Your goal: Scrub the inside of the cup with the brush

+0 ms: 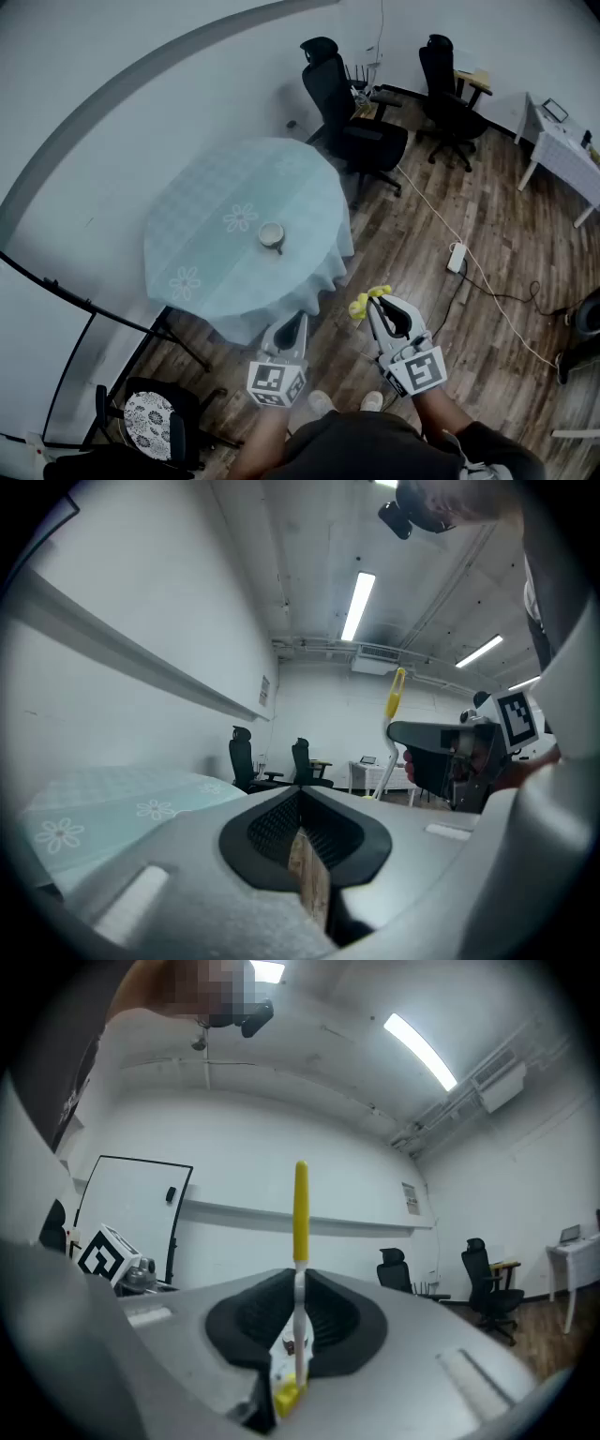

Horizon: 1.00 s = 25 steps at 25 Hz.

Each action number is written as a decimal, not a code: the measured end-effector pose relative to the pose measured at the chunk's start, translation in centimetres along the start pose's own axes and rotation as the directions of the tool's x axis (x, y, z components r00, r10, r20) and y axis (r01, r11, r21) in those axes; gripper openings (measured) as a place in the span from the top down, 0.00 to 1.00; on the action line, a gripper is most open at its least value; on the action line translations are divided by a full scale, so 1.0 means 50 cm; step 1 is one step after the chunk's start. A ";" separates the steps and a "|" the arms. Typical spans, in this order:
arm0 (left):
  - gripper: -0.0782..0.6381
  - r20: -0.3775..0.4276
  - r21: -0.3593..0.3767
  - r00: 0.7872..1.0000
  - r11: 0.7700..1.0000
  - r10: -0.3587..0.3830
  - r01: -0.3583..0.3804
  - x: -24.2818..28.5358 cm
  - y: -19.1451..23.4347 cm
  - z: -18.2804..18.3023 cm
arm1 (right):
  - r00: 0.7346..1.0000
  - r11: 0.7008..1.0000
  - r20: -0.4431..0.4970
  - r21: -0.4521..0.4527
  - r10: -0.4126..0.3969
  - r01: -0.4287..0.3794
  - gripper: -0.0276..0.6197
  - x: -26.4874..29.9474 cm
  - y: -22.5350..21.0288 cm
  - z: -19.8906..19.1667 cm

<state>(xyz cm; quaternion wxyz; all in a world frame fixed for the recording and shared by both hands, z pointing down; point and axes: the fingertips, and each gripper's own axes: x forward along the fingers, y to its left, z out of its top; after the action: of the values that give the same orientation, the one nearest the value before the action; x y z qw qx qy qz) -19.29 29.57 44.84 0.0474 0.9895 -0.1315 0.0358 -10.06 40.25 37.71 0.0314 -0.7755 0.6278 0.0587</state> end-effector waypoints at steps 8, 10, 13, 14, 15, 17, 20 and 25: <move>0.88 -0.002 0.007 1.000 1.000 0.002 -0.002 -0.017 0.018 0.000 | 1.000 1.000 -0.002 -0.001 -0.005 0.005 0.90 0.012 0.020 0.001; 0.88 -0.001 0.007 1.000 1.000 0.003 -0.003 -0.021 0.023 -0.001 | 1.000 1.000 -0.005 -0.005 -0.004 0.004 0.90 0.015 0.025 -0.001; 0.88 0.000 0.006 1.000 1.000 0.004 -0.004 -0.028 0.032 -0.001 | 1.000 0.999 0.018 0.030 0.017 -0.017 0.90 0.021 0.044 0.013; 0.88 0.000 0.005 1.000 1.000 0.003 -0.003 -0.030 0.035 -0.001 | 0.999 0.998 0.033 0.046 0.030 -0.032 0.90 0.024 0.053 0.019; 0.88 0.001 0.006 1.000 1.000 0.001 -0.001 -0.032 0.038 -0.002 | 0.998 0.998 0.044 0.053 0.042 -0.044 0.90 0.027 0.061 0.024; 0.88 0.004 0.010 1.000 1.000 -0.002 0.002 -0.038 0.047 -0.002 | 0.998 0.998 0.047 0.045 0.051 -0.053 0.90 0.032 0.074 0.024; 0.88 0.016 0.008 1.000 1.000 -0.003 0.003 -0.048 0.068 0.002 | 0.998 0.998 0.041 0.030 0.051 -0.052 0.90 0.043 0.095 0.022; 0.88 0.025 0.011 1.000 1.000 -0.011 0.011 -0.070 0.105 0.012 | 0.998 0.999 0.044 0.008 0.046 -0.047 0.90 0.063 0.130 0.032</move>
<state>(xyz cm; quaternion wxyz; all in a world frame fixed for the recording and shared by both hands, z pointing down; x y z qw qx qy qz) -23.98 25.38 44.39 0.0403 0.9909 -0.1264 0.0238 -15.86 36.03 35.86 0.0473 -0.7591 0.6451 0.0733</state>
